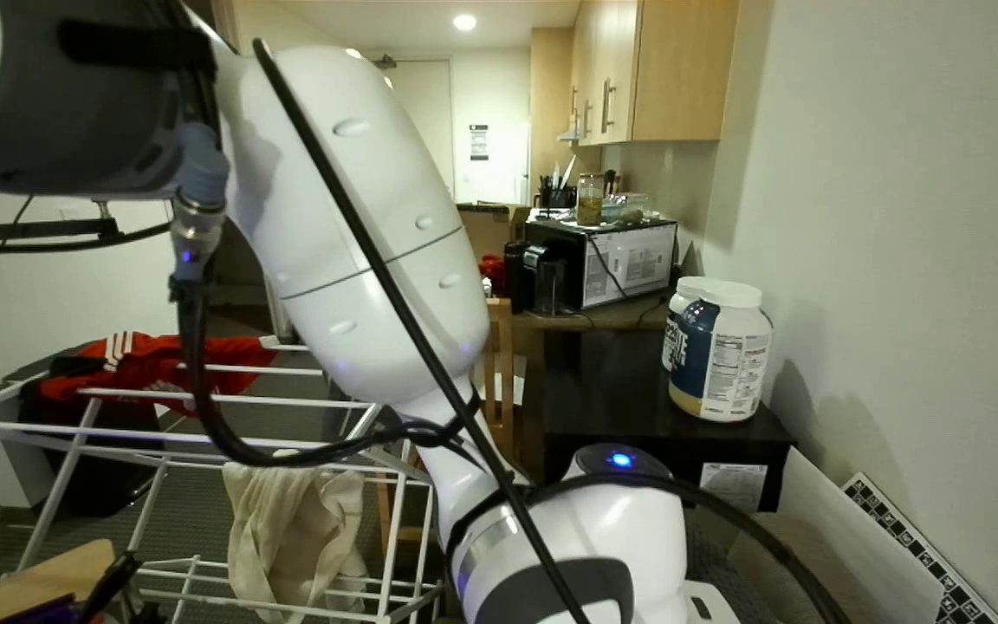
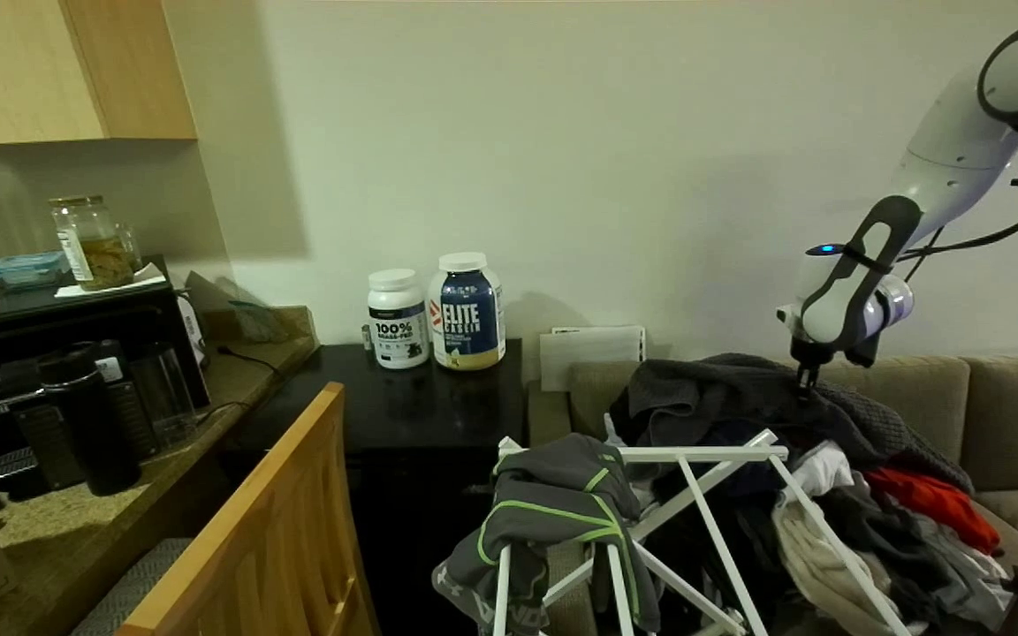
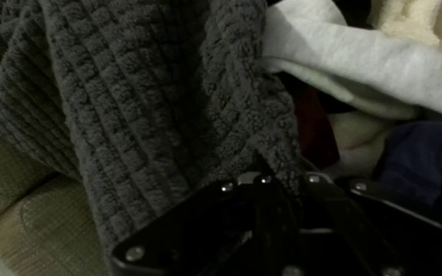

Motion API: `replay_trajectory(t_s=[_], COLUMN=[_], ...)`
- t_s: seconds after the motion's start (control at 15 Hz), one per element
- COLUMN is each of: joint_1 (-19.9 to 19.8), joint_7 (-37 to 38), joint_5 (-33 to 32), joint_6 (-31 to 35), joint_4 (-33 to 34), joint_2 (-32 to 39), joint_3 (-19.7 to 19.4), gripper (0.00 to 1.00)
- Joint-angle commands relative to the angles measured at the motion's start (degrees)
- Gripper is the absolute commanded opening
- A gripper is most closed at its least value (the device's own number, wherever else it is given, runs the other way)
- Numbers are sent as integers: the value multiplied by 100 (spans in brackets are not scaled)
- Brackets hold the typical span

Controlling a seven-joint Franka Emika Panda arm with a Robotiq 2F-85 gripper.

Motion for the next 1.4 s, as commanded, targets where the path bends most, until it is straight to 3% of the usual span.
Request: replay_trajectory(t_s=[0.0,0.27,0.67,1.33], joint_1=[724,1311,1596,1905], joint_7=[451,690,547,492], joint_5=[45,129,533,725], joint_6=[-636,-1360,-2271,-2561], joint_4=[-311,-416,-622,-1100], joint_2=[-732,-1367,-2233,-2802], joint_3=[61,261,637,658], gripper=[3,3,3,3])
